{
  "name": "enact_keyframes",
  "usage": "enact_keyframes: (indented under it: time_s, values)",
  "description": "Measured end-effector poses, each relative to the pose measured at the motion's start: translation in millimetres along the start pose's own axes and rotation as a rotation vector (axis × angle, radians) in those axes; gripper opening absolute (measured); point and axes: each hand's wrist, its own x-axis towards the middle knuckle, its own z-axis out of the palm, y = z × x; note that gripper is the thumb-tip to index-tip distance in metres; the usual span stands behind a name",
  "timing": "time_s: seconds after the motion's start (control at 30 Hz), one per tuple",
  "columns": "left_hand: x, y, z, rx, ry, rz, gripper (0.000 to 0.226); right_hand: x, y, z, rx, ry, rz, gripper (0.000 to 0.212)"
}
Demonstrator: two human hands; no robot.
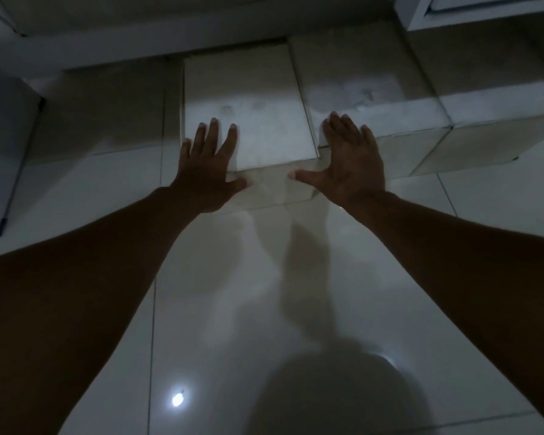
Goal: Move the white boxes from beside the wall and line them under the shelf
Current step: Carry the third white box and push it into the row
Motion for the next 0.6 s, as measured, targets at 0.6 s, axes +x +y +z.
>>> enact_keyframes:
  time_s: [0.6]
  values:
    - [11.0, -1.4, -4.2, 0.022, -0.017, -0.001, 0.095, 2.8, -6.2, 3.6, 0.034, 0.062, 0.067, 0.103]
